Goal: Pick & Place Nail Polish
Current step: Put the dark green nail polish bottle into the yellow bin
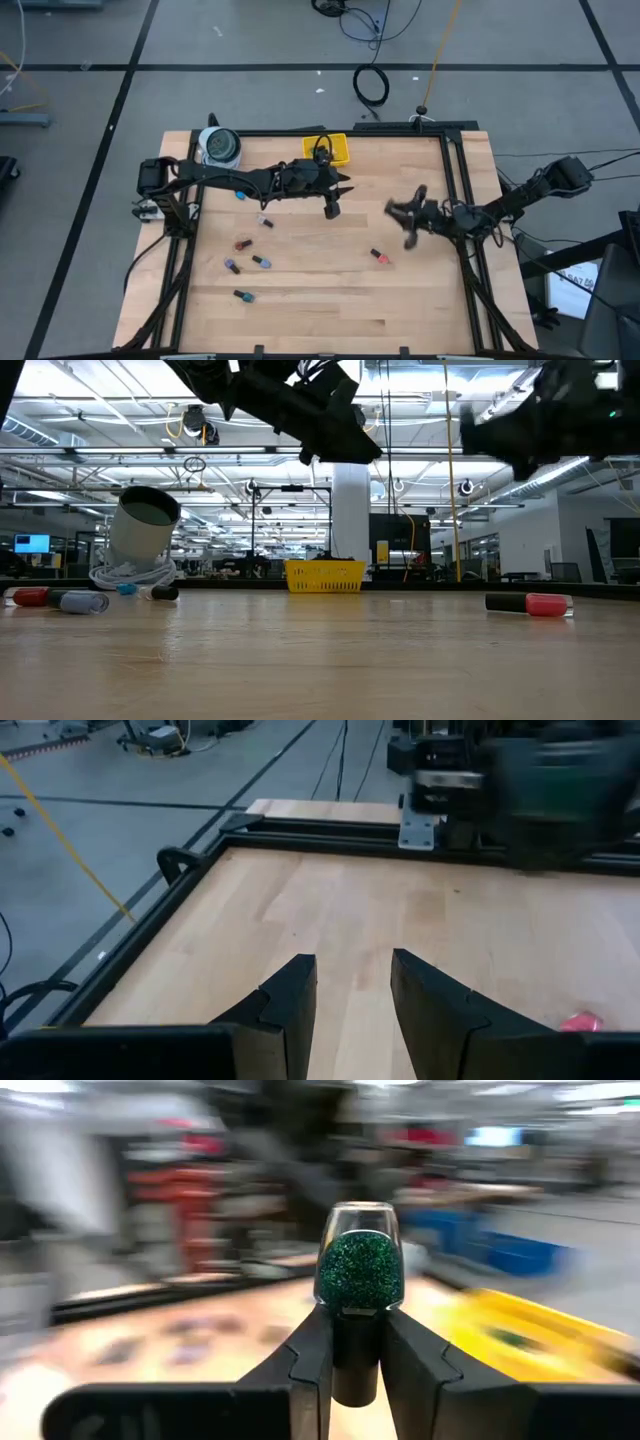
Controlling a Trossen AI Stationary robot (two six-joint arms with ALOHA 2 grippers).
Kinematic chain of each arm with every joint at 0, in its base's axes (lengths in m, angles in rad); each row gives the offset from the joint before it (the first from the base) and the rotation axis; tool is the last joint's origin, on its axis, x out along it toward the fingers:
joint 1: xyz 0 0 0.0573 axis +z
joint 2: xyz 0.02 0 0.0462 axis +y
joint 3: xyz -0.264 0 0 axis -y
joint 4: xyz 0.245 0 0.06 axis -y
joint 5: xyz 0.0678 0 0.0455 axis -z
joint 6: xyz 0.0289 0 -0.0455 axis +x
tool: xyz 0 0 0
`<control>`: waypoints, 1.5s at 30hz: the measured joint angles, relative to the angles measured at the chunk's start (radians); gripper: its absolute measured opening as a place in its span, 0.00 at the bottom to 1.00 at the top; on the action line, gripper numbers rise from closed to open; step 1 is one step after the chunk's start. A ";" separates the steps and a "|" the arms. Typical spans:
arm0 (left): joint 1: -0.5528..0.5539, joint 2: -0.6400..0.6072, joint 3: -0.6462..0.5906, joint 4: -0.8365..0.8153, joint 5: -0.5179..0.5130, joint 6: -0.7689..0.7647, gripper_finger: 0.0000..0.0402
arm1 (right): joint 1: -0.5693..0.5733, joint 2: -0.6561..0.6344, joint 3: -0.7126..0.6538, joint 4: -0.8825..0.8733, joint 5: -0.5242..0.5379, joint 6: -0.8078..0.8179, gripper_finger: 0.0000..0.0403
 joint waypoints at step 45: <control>-0.084 0.165 0.001 0.552 0.315 0.009 0.77 | -0.033 0.200 0.103 0.092 -0.225 -0.043 0.13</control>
